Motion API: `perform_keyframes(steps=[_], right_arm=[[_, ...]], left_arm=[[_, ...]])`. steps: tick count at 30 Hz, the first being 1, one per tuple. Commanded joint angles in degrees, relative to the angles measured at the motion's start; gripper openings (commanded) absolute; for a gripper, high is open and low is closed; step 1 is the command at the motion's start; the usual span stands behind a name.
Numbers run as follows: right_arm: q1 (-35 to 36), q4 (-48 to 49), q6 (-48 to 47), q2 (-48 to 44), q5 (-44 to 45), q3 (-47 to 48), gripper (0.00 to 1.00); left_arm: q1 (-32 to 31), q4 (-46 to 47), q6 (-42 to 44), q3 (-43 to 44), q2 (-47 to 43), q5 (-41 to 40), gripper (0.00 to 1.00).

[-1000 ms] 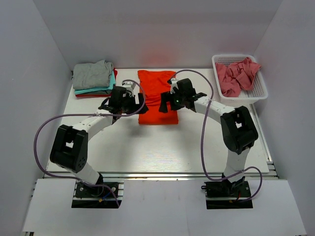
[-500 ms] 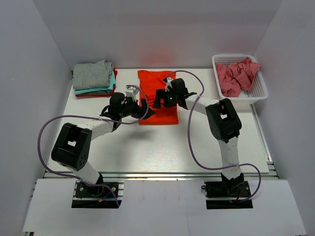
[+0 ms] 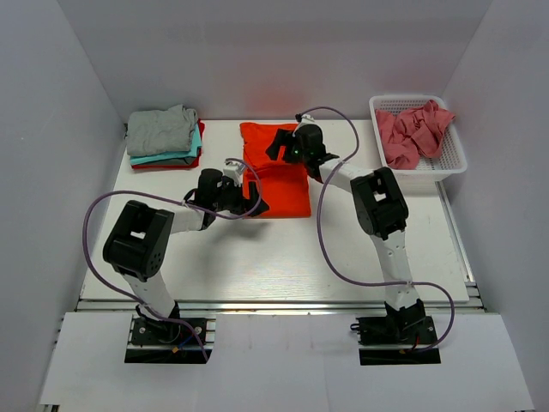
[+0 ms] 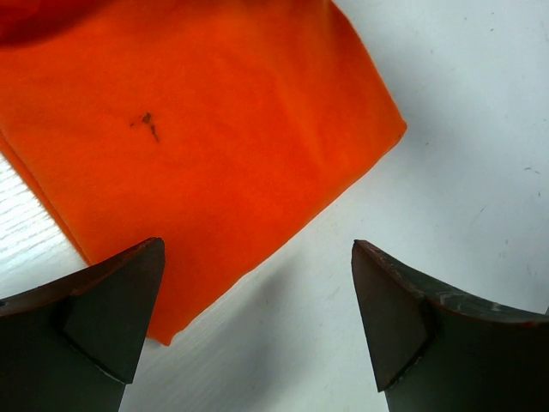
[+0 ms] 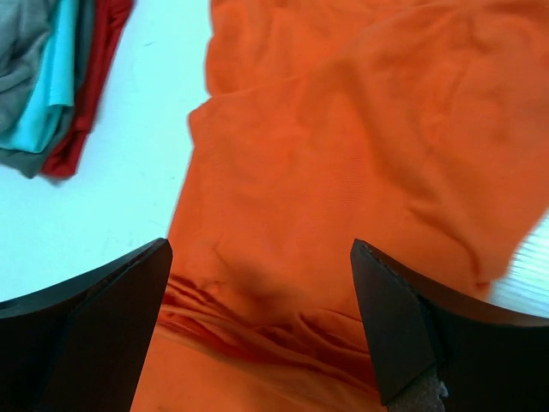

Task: Fold and stack the t-shirts
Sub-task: Fold the folded rectangular tshirt in 1/3 of the way, then grab one side of the 2/3 rectangular tshirt with both arms

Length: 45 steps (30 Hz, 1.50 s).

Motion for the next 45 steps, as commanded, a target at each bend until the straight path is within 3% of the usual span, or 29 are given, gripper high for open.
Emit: perform_keyframes(steps=[1,7,14,18,20,23,28,32,35,38,41,42,44,45], right_arm=[[-0.4,-1.3,-4.3,-4.3,2.5,1.1,0.9],[-0.7,-2.4,-7.7,-18.6,10.9,-13.0,0.9],[-2.5,-17.0,-5.4,-30.9,19.2,-25.9,0.9],[-2.8,-24.1,-4.9,-34.1,13.6,-32.2,0.9],[-2.5,-25.1,-4.8,-34.5,7.6,-33.2,0.9],[-2.4,-25.6,-5.1,-33.6,0.8,-34.5,0.82],[-2.3,-24.5,-4.5,-31.3,-4.3,-35.4,0.78],[-2.2,-24.1,-4.0,-29.1,-6.3,-35.4,0.74],[-2.2,-24.1,-3.6,-28.1,-7.9,-35.4,0.68],[-2.0,-22.1,-2.8,-27.9,-10.3,-36.9,0.51],[-2.1,-17.2,-1.6,-28.2,-10.8,-39.7,0.44],[-2.2,-16.9,-1.6,-28.2,-10.5,-39.7,0.35],[-2.1,-18.2,-1.8,-27.9,-10.6,-39.1,0.23],[-2.0,-18.2,-2.2,-28.6,-10.6,-39.5,0.12]], left_arm=[[0.1,-3.0,1.4,0.5,-4.2,-1.6,1.0],[0.1,-10.7,0.8,0.5,-10.4,-8.1,1.0],[1.4,-12.6,-1.9,-2.6,-11.4,-13.7,1.0],[0.8,-13.3,-1.9,-1.5,-8.5,-13.7,0.98],[0.8,-13.3,-1.9,-0.9,-7.3,-13.7,0.89],[0.3,-12.7,-1.9,-0.9,-5.3,-13.7,0.81],[0.3,-11.4,-1.9,-0.9,-3.9,-13.7,0.67],[0.3,-10.9,-1.9,-0.9,-2.3,-15.3,0.64],[-0.2,-10.4,-1.9,-0.9,-0.8,-15.3,0.55],[-0.2,-9.1,-1.4,-1.6,-0.3,-12.2,0.45],[-0.2,-4.5,-2.0,-3.9,-0.3,-8.7,0.31],[-0.2,-3.7,-2.1,-3.9,-0.3,-7.5,0.27],[-0.2,-4.9,-2.7,-3.9,-0.8,-6.2,0.07],[-0.2,-5.9,-2.7,-3.4,-0.8,-6.2,0.0]])
